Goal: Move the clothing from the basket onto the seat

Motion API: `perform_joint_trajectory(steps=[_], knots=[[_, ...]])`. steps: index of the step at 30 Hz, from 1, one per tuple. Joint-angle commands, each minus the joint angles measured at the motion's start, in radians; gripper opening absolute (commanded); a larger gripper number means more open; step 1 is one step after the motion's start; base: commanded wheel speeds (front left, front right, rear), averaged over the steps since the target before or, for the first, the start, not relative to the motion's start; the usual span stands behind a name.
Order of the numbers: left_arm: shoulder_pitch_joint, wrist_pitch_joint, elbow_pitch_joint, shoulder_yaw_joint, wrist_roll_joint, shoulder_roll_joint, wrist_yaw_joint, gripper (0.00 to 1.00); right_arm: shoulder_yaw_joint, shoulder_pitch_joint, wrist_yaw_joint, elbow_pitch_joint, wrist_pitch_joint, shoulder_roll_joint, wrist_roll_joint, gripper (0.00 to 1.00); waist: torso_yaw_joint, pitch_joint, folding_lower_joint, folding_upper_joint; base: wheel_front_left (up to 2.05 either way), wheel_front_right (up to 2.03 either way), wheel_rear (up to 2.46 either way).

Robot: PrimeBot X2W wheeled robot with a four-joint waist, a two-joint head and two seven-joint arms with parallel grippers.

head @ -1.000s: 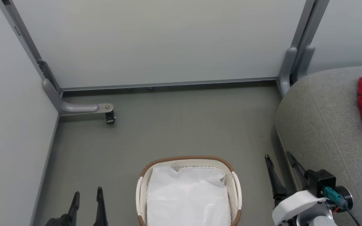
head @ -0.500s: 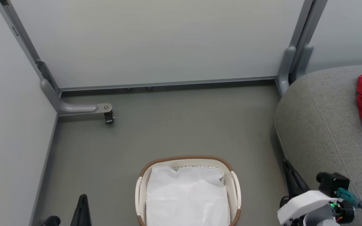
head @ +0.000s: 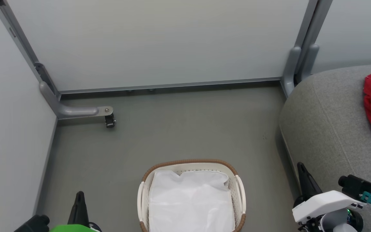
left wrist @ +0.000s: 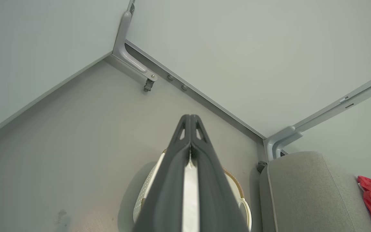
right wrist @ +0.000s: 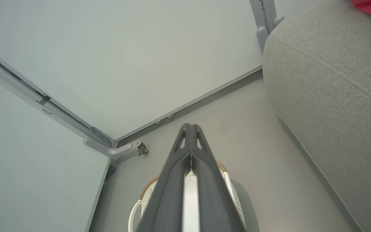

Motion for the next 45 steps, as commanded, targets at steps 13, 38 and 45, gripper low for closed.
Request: perform_joint_trajectory(steps=[13,38,45], knots=[[-0.063,0.051,-0.016,0.035,-0.179,-0.001,-0.025,0.00,-0.034,-0.034,0.000,-0.029,0.051,-0.004,0.204,0.00,-0.007,0.002,0.0000,0.0000,0.00,0.00,0.00],[-0.116,0.132,-0.018,0.084,-0.442,-0.005,-0.053,0.00,-0.078,-0.046,-0.001,-0.046,0.131,-0.006,0.501,0.00,-0.020,0.007,0.0000,0.0000,0.00,0.00,0.00],[-0.130,0.150,-0.018,0.095,-0.504,-0.006,-0.059,0.00,-0.088,-0.048,-0.001,-0.050,0.149,-0.006,0.572,0.00,-0.024,0.008,0.0000,0.0000,0.00,0.00,0.00]])
